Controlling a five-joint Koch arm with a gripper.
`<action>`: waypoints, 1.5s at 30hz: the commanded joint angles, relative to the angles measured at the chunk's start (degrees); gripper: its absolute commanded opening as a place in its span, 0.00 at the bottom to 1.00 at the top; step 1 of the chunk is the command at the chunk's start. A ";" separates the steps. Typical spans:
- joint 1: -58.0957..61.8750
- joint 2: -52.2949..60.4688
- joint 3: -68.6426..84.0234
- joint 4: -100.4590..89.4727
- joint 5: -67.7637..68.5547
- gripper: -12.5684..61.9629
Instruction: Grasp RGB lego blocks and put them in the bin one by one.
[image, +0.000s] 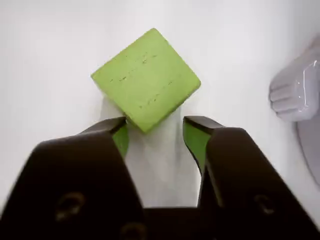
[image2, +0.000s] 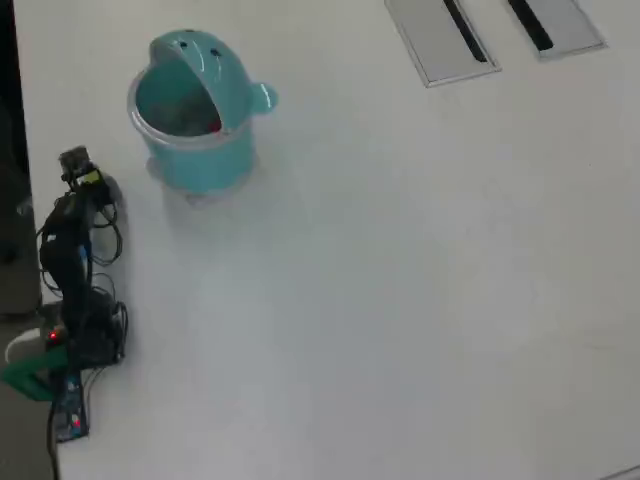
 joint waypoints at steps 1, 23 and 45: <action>-0.09 3.96 -2.99 -2.29 1.14 0.39; 1.67 0.26 -10.02 -3.34 0.00 0.57; 0.79 2.64 -5.71 -4.75 5.27 0.35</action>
